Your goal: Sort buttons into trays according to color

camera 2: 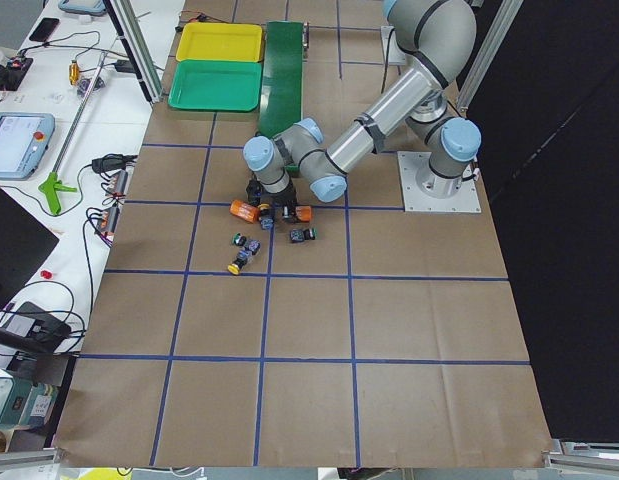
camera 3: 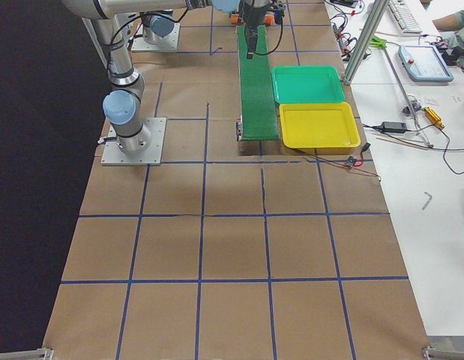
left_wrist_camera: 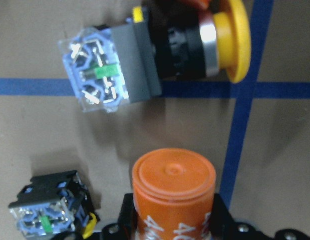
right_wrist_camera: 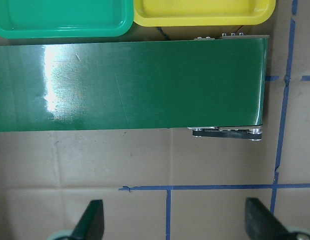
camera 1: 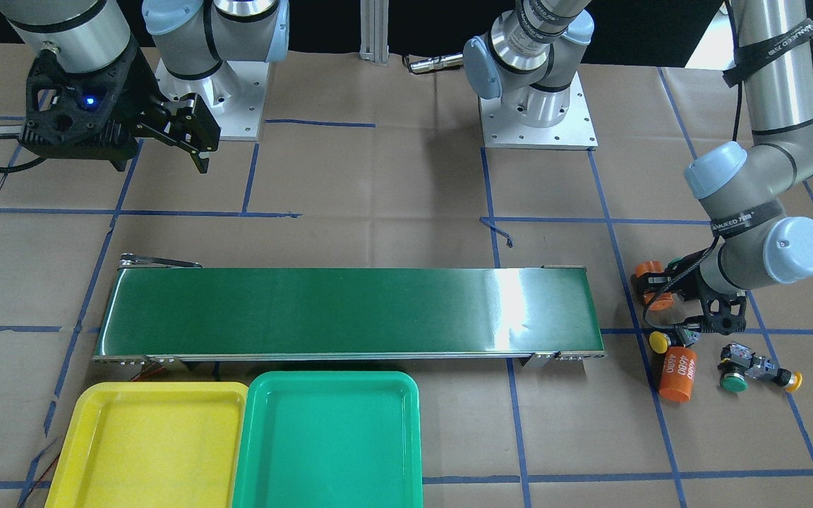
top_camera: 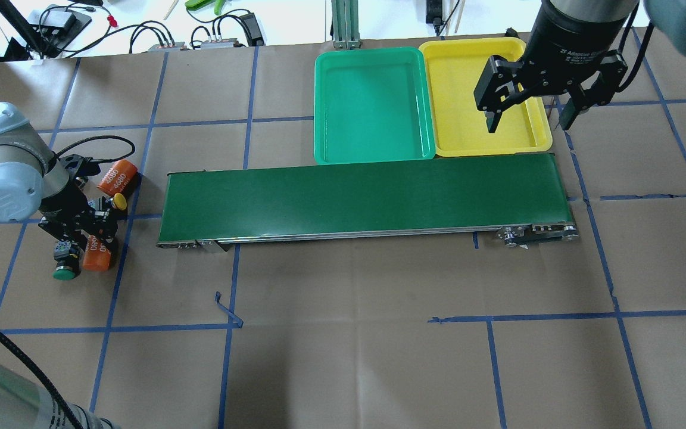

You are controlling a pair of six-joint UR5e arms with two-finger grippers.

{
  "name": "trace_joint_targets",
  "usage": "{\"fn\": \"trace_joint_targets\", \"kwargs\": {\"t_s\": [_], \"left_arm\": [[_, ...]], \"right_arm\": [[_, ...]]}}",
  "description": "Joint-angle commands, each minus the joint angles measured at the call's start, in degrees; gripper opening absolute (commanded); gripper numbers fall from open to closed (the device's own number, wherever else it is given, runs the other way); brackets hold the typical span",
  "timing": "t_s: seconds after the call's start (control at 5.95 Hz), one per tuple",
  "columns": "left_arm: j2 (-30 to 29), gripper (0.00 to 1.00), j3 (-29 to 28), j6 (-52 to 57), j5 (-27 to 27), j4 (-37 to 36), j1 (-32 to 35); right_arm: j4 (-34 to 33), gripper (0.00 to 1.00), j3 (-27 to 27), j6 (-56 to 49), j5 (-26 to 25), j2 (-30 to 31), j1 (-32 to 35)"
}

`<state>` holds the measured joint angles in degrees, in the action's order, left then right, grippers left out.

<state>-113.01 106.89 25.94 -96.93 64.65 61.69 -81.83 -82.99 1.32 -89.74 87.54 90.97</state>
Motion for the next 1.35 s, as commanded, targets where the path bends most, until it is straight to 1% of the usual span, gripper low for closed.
{"fn": "trace_joint_targets", "kwargs": {"t_s": [0.0, 0.17, 0.34, 0.5, 0.67, 1.01, 1.18], "left_arm": [[2.69, 0.0, -4.64, 0.07, 1.56, 2.3, 2.01], [3.14, 0.0, -9.28, 0.77, 2.88, 7.8, 5.51], [3.75, 0.0, -12.03, 7.22, 2.8, 12.47, 10.77], [5.5, 0.0, -11.62, 11.98, 2.63, 13.38, 15.78], [6.04, 0.0, -11.96, 14.64, 2.36, 13.65, 18.96], [6.65, 0.0, -10.39, 28.48, 2.19, 13.13, 24.5], [5.35, 0.0, -10.65, 36.64, 1.14, 12.52, 27.05]], "right_arm": [[0.0, 1.0, 0.03, 0.0, 0.0, 0.0, 0.0], [0.0, 1.0, -0.06, 0.0, 0.0, 0.0, 0.0], [0.0, 1.0, 0.02, 0.0, 0.0, 0.0, 0.0], [0.0, 1.0, 0.03, 0.0, 0.0, 0.0, 0.0], [0.0, 1.0, 0.03, 0.0, 0.0, 0.0, 0.0], [0.0, 1.0, 0.03, 0.0, 0.0, 0.0, 0.0], [0.0, 1.0, -0.06, 0.0, 0.0, 0.08, 0.0]]}}
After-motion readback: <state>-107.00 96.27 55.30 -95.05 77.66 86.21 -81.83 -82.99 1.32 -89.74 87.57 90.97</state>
